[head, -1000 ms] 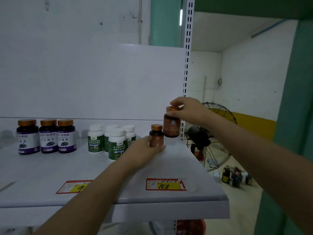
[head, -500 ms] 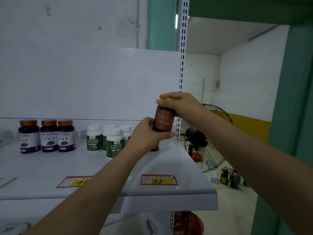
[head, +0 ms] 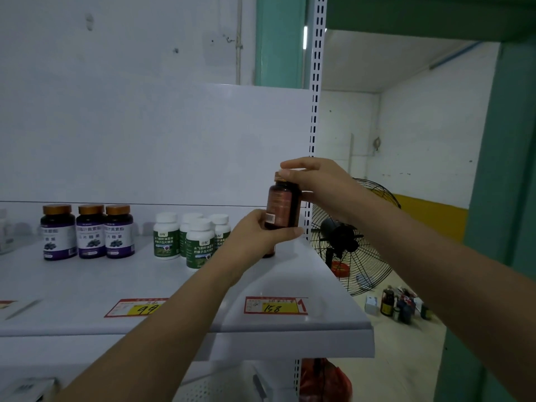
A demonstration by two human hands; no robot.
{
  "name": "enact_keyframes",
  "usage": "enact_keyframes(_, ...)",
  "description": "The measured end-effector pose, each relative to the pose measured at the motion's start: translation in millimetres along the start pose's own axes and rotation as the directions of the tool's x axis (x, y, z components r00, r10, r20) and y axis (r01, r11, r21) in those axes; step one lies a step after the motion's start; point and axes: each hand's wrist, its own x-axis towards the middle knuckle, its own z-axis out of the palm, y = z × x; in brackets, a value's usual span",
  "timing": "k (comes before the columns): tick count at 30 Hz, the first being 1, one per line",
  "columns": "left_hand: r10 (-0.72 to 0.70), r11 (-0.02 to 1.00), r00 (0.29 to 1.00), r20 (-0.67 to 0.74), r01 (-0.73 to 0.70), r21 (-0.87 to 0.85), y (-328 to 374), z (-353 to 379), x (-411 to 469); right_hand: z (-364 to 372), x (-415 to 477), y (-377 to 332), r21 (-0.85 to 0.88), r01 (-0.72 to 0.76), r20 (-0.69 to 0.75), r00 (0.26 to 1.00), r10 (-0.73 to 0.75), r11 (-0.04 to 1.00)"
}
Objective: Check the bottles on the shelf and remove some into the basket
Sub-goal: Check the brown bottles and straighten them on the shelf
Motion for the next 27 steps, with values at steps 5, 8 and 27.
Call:
enact_keyframes(5, 0.009, 0.999, 1.0, -0.018, -0.01, -0.048, 0, -3, 0, 1, -4, -1, -0.014, -0.036, 0.115, 0.993, 0.037, 0.999)
enact_keyframes(8, 0.037, 0.999, 0.998, -0.053, -0.038, -0.022, 2, -2, 0, 5, -5, 0, -0.177, 0.004, 0.035, 0.999, 0.002, 0.984)
enact_keyframes(27, -0.01, 0.998, 0.99, 0.141, 0.018, -0.06, 2, -11, -4, 4, -8, 1, 0.187, -0.066, 0.076, 0.996, 0.053, 0.98)
